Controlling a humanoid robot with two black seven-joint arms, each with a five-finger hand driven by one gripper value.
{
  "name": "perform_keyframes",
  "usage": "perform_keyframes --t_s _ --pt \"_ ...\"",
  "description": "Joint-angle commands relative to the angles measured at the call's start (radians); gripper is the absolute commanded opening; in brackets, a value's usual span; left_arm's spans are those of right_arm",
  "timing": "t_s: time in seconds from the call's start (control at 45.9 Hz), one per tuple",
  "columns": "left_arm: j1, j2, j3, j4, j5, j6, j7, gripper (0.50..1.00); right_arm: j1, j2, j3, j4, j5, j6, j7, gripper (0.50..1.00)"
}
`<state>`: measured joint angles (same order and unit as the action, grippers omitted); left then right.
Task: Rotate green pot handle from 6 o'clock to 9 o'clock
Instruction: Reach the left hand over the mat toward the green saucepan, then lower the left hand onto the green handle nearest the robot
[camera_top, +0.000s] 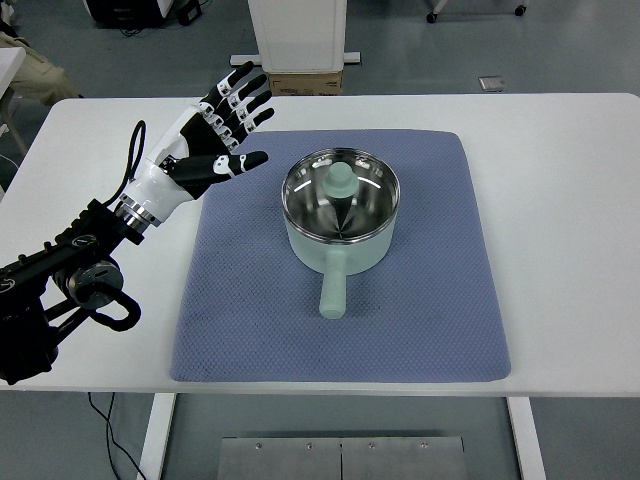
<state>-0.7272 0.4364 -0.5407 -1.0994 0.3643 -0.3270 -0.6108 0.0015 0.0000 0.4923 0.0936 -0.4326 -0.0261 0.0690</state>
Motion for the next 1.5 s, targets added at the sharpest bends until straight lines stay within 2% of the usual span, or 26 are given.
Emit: perform_keyframes --t_s 0.0,0.37,0.522,0.892,1.328,1.48 --pt "0.0 0.008 -0.004 -0.02 0.039 0.0 0.0 1.0 0.0 0.0 0.0 0.0 0.0 0.0 0.0 1.0" --pt "-0.008 0.042 -0.016 -0.112 0.156 -0.001 0.0 1.0 0.0 0.0 0.0 0.0 0.0 0.0 0.0 1.0" --pt "-0.015 0.059 -0.018 -0.145 0.188 -0.052 0.0 1.0 0.0 0.0 0.0 0.0 0.0 0.0 0.0 1.0" --pt "-0.07 0.088 -0.016 -0.189 0.419 -0.055 0.0 1.0 0.0 0.0 0.0 0.0 0.0 0.0 0.0 1.0" --pt "-0.089 0.159 -0.007 -0.324 0.619 -0.07 0.0 1.0 0.0 0.0 0.0 0.0 0.0 0.0 0.0 1.0" --pt "-0.09 0.189 -0.004 -0.361 0.665 -0.112 0.0 1.0 0.0 0.0 0.0 0.0 0.0 0.0 0.0 1.0"
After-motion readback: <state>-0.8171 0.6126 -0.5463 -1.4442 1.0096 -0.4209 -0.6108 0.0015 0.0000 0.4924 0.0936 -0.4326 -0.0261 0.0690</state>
